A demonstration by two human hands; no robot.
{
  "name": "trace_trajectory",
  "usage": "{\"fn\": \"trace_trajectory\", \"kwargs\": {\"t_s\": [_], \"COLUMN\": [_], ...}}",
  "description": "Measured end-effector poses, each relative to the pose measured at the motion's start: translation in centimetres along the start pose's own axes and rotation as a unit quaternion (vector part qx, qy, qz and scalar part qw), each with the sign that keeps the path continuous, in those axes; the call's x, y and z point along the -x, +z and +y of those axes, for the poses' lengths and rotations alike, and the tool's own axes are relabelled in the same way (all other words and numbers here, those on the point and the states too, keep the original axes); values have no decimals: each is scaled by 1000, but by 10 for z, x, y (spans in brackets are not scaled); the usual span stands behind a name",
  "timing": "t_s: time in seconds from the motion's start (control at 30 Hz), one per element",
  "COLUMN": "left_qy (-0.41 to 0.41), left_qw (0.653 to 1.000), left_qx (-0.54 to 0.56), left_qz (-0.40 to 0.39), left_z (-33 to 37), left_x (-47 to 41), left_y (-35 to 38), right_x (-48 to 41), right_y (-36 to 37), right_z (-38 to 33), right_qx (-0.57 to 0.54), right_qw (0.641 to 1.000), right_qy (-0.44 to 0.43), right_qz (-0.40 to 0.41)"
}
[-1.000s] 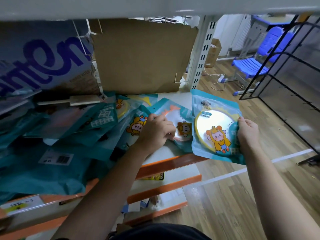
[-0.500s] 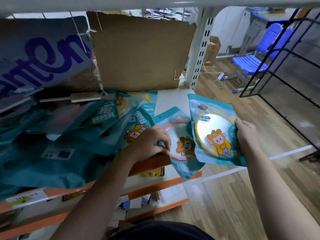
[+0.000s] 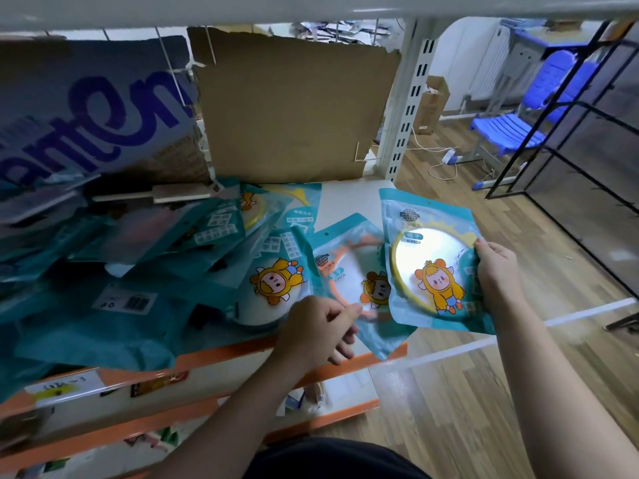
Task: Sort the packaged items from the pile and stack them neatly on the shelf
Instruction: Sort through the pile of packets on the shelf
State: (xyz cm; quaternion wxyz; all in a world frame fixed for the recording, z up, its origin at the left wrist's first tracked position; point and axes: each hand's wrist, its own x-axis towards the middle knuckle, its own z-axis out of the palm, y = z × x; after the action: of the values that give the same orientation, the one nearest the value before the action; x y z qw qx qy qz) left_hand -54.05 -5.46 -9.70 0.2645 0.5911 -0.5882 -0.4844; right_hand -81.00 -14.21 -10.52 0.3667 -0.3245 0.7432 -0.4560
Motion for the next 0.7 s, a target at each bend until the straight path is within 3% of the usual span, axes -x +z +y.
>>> {"fn": "trace_trajectory", "kwargs": {"t_s": [0.07, 0.13, 0.23, 0.3, 0.4, 0.57, 0.7], "left_qy": [-123, -202, -238, -238, -203, -148, -79], "left_qw": [985, 951, 901, 884, 903, 923, 968], "left_qx": [67, 173, 341, 395, 380, 354, 234], "left_qz": [-102, -156, -124, -73, -8, 15, 35], "left_z": [-3, -8, -11, -10, -10, -2, 7], "left_x": [1, -1, -7, -12, -19, -13, 1], "left_y": [5, 11, 25, 35, 45, 41, 28], "right_x": [1, 2, 4, 6, 9, 11, 16], "right_y": [-2, -3, -3, -4, -5, -10, -11], "right_z": [0, -1, -2, -2, -2, -1, -4], "right_qx": [1, 0, -4, -7, -12, -37, -56], "right_qw": [1000, 1000, 1000, 1000, 1000, 999, 998], "right_qy": [3, 3, -3, -10, -9, -13, -16], "right_qz": [1, -3, -2, -5, -10, -6, -8]}}
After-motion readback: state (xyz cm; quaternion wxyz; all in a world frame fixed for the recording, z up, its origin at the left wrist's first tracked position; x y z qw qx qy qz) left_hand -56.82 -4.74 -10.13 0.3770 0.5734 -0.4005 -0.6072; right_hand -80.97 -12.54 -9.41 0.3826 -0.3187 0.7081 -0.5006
